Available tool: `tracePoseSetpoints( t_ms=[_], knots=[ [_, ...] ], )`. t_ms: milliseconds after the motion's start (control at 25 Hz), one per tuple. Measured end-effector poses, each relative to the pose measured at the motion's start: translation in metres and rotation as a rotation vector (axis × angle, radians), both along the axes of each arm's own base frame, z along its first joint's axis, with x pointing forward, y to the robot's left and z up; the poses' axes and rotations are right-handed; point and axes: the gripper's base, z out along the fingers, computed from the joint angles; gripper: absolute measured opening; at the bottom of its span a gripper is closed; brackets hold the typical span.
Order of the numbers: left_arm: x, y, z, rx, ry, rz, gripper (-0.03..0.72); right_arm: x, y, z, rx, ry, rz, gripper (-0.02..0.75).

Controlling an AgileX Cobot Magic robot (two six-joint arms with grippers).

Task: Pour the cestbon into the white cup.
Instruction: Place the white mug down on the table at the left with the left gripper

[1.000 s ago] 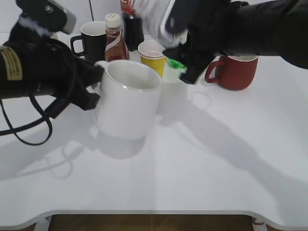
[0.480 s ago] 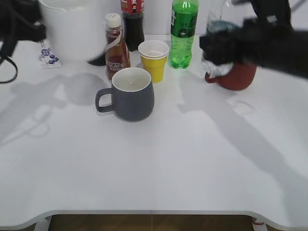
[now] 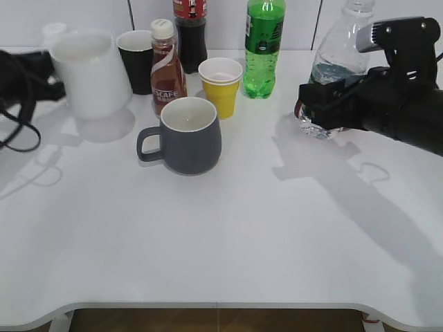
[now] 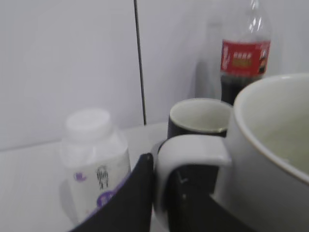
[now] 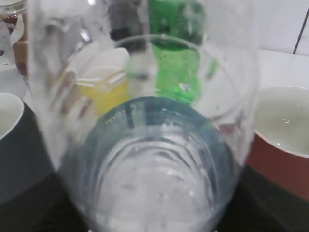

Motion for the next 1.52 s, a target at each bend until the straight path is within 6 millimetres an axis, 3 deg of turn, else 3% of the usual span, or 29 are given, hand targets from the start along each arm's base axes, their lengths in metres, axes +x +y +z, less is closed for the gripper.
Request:
tracePoseSetpoints(
  t_ms=[320, 560, 960, 1280, 1520],
  knots=[
    [0.007, -0.001, -0.045, -0.007, 0.069, -0.011, 0.039, 0.0, 0.0, 0.0, -0.002, 0.0, 0.004, 0.468],
    [0.008, -0.001, -0.06, -0.008, 0.106, -0.008, 0.039, 0.0, 0.001, 0.0, -0.006, -0.002, 0.01, 0.468],
    [0.006, -0.001, -0.065, -0.006, 0.132, -0.004, 0.043, 0.0, 0.001, 0.0, -0.005, -0.002, 0.011, 0.468],
    [0.006, -0.002, -0.06, -0.012, 0.123, -0.017, 0.216, 0.0, 0.001, 0.0, -0.004, -0.002, 0.01, 0.468],
    [0.003, 0.0, -0.051, 0.021, 0.161, -0.008, 0.239, 0.0, 0.001, 0.0, -0.004, -0.002, 0.01, 0.468]
  ],
)
